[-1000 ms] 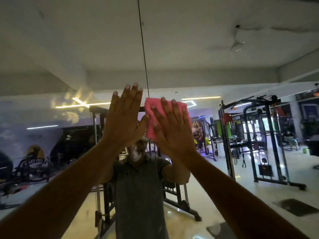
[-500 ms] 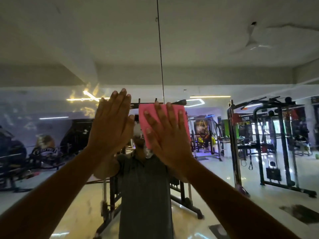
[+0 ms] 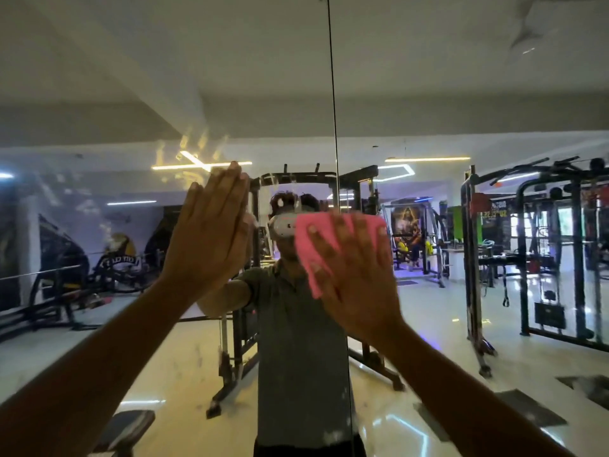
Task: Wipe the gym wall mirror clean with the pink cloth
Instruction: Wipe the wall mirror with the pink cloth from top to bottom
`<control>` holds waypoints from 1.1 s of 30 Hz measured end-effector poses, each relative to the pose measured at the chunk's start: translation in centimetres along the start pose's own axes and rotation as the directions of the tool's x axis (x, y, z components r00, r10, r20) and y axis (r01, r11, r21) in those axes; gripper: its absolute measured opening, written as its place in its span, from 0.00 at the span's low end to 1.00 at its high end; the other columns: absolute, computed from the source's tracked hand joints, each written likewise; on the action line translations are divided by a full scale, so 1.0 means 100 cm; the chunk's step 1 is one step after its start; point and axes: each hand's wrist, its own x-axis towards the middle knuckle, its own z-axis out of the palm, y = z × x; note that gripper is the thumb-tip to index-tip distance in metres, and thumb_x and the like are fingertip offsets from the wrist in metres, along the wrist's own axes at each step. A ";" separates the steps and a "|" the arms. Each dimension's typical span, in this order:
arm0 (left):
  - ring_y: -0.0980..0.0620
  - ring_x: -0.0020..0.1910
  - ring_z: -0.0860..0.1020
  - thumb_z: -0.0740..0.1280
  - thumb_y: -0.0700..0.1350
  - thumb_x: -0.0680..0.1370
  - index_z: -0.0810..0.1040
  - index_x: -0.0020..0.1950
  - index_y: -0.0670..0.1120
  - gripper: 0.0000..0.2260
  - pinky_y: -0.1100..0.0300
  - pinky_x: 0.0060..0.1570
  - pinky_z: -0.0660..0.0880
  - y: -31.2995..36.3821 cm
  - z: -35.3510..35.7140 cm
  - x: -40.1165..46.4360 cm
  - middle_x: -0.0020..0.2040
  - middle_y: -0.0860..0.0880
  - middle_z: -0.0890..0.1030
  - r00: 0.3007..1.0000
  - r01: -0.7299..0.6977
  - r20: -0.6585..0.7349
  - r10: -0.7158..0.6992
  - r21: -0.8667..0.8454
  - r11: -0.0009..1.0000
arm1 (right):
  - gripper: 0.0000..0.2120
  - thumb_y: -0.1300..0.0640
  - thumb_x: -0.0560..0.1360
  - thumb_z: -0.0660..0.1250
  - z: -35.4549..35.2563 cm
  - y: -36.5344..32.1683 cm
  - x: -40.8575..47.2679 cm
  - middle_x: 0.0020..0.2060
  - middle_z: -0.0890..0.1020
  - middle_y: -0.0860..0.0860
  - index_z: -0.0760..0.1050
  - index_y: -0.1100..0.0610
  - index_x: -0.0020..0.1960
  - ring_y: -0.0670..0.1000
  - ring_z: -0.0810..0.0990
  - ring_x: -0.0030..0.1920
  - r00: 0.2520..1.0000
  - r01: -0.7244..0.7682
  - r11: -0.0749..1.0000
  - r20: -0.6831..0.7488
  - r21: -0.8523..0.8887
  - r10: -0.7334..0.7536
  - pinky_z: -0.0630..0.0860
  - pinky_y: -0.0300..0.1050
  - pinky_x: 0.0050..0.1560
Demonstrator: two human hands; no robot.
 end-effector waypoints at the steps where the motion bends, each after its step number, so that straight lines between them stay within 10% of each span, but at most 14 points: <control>1: 0.40 0.87 0.57 0.49 0.53 0.90 0.60 0.87 0.41 0.27 0.33 0.82 0.57 -0.002 -0.001 -0.001 0.87 0.40 0.59 1.000 -0.008 0.002 0.008 0.001 1.000 | 0.34 0.38 0.89 0.52 -0.002 0.008 0.004 0.89 0.43 0.56 0.48 0.47 0.90 0.64 0.42 0.89 0.998 -0.066 0.998 -0.022 -0.008 0.066 0.47 0.76 0.84; 5: 0.42 0.88 0.53 0.46 0.54 0.90 0.57 0.88 0.43 0.28 0.35 0.84 0.54 -0.007 -0.001 -0.003 0.88 0.43 0.56 1.000 -0.012 0.023 0.012 -0.027 1.000 | 0.33 0.37 0.89 0.49 -0.006 -0.022 0.058 0.89 0.46 0.58 0.48 0.47 0.90 0.66 0.45 0.88 0.943 -0.317 0.948 -0.106 0.010 0.316 0.45 0.75 0.84; 12: 0.44 0.89 0.49 0.46 0.53 0.90 0.55 0.89 0.44 0.28 0.37 0.85 0.51 -0.030 0.002 -0.013 0.89 0.44 0.53 0.994 -0.099 0.050 0.097 0.028 0.995 | 0.33 0.39 0.89 0.51 0.007 -0.035 -0.004 0.89 0.45 0.56 0.50 0.49 0.90 0.63 0.42 0.89 0.999 -0.042 0.998 -0.012 -0.044 0.042 0.47 0.75 0.84; 17: 0.43 0.89 0.47 0.48 0.54 0.89 0.52 0.89 0.44 0.29 0.35 0.85 0.51 -0.033 0.007 -0.018 0.89 0.43 0.51 0.994 -0.098 0.048 0.097 0.029 0.995 | 0.33 0.36 0.88 0.44 0.000 -0.043 0.041 0.89 0.50 0.57 0.53 0.49 0.90 0.63 0.45 0.89 0.934 -0.340 0.940 -0.110 0.011 0.339 0.45 0.73 0.85; 22: 0.42 0.89 0.48 0.45 0.55 0.89 0.53 0.89 0.44 0.29 0.36 0.85 0.51 -0.035 0.011 -0.017 0.89 0.43 0.51 0.995 -0.095 0.036 0.094 0.027 0.995 | 0.32 0.40 0.89 0.51 0.006 -0.030 -0.008 0.89 0.49 0.57 0.54 0.51 0.89 0.64 0.44 0.89 0.999 -0.035 0.998 -0.019 -0.058 0.034 0.49 0.78 0.83; 28: 0.42 0.88 0.49 0.46 0.54 0.89 0.55 0.89 0.44 0.29 0.35 0.85 0.50 -0.026 0.016 -0.019 0.89 0.44 0.52 0.999 -0.042 -0.010 0.042 -0.026 0.999 | 0.33 0.37 0.88 0.48 0.001 -0.034 0.031 0.89 0.45 0.56 0.49 0.48 0.90 0.63 0.42 0.89 0.955 -0.287 0.957 -0.081 -0.032 0.284 0.43 0.75 0.85; 33: 0.44 0.89 0.47 0.50 0.55 0.88 0.54 0.89 0.44 0.30 0.36 0.85 0.49 -0.017 0.017 -0.025 0.89 0.45 0.51 0.999 0.014 -0.031 -0.016 -0.053 0.998 | 0.33 0.39 0.88 0.53 0.002 -0.036 -0.008 0.89 0.49 0.57 0.54 0.50 0.89 0.64 0.44 0.89 1.000 0.012 1.000 0.000 -0.024 -0.012 0.50 0.78 0.82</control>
